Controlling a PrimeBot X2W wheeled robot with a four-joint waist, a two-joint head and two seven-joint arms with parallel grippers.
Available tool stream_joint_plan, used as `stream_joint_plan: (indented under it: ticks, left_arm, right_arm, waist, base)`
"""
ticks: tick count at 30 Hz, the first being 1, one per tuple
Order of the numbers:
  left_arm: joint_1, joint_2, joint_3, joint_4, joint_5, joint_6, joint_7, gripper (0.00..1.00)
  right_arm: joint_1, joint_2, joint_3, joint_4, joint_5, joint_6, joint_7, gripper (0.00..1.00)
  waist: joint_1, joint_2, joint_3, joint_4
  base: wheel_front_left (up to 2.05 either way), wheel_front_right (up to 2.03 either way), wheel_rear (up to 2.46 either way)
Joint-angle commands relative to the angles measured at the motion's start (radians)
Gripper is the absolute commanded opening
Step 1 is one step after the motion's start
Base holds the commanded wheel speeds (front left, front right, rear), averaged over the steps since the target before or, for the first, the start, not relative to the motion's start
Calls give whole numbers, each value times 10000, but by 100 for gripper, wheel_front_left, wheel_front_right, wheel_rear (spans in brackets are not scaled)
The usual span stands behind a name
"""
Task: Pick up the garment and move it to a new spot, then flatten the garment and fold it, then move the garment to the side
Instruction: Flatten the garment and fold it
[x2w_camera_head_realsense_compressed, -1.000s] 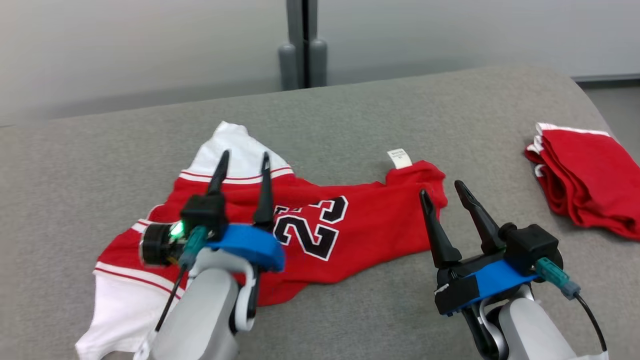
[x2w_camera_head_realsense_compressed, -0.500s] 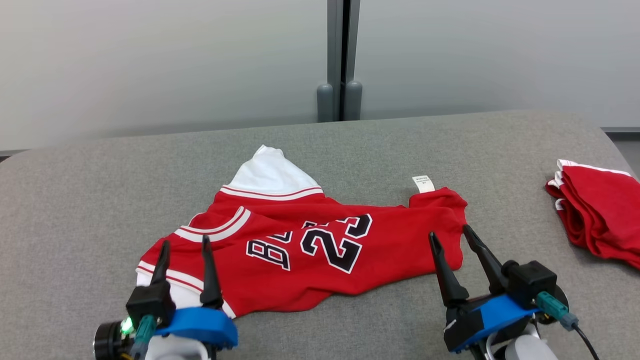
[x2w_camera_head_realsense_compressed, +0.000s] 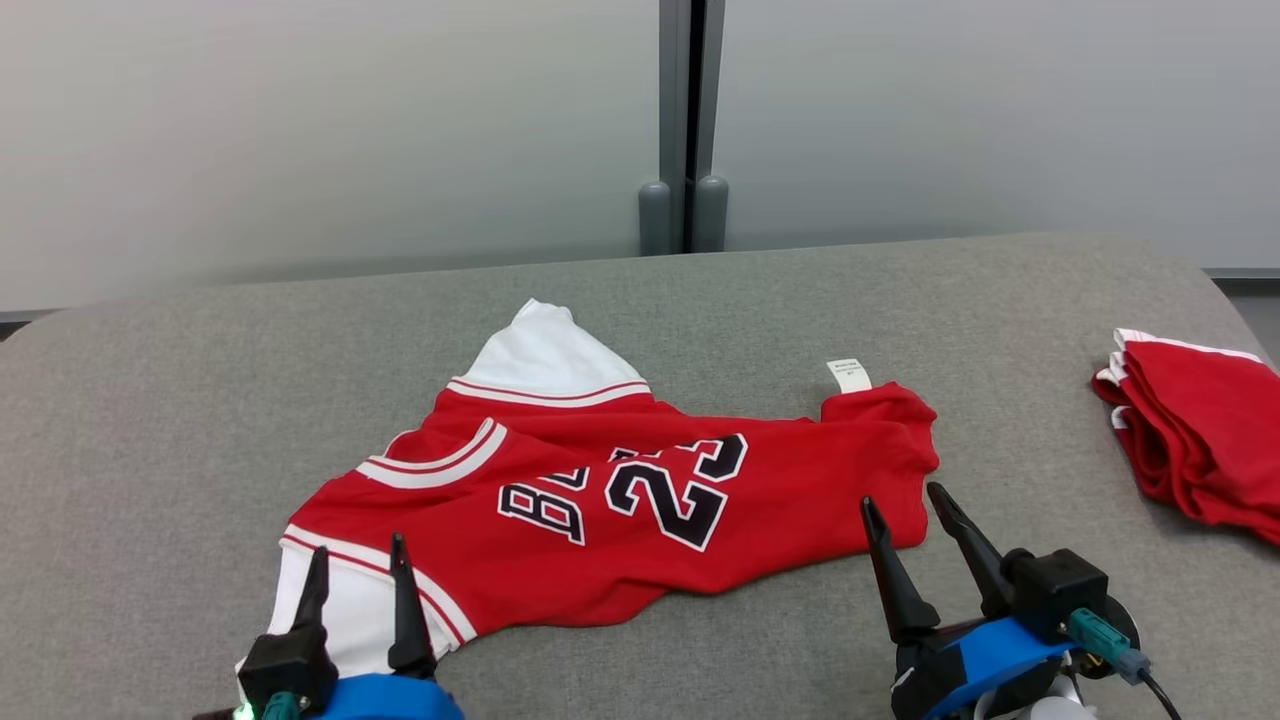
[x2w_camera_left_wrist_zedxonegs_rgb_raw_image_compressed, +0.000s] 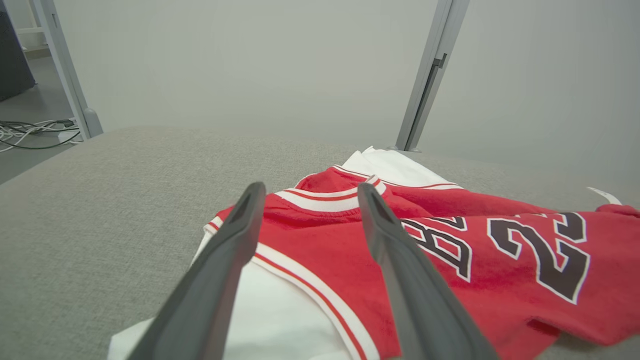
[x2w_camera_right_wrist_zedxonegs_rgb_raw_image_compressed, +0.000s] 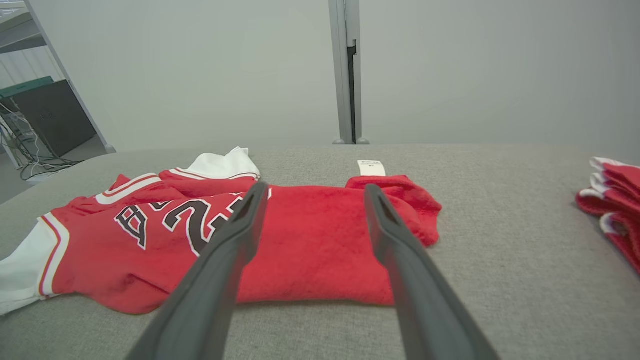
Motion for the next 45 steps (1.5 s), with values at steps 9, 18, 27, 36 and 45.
stream_joint_plan:
  ticks: [9,18,27,36,45]
  left_arm:
    - [-523,-11,-231,178,-210,189,-28,100]
    - [-716,-12,-598,242,-392,251,-28,100]
    - [-926,-12,-858,129,-471,336,-28,100]
    - [-1278,-11,-1076,-65,-542,367,-28,100]
    - [-1180,-12,-946,38,-416,330,-28,100]
  right_arm:
    - [-168,-16,148,536,-323,1,-4,100]
    - [-587,-81,-374,2007,-881,1,-7,100]
    - [-888,-165,-2355,2879,-1175,1,-4,100]
    - [-1356,-26,-2753,3469,-878,1,-1,35]
    - [-1507,-30,-1936,2591,-46,1,-5,0]
  waist:
    - [0,-1,484,480]
    - [0,-1,970,1066]
    - [0,-1,1319,1394]
    - [0,-1,1650,1397]
    - [0,-1,1489,1089]
  base:
    - [0,0,0]
    - [0,0,0]
    - [0,0,0]
    - [0,0,0]
    - [0,0,0]
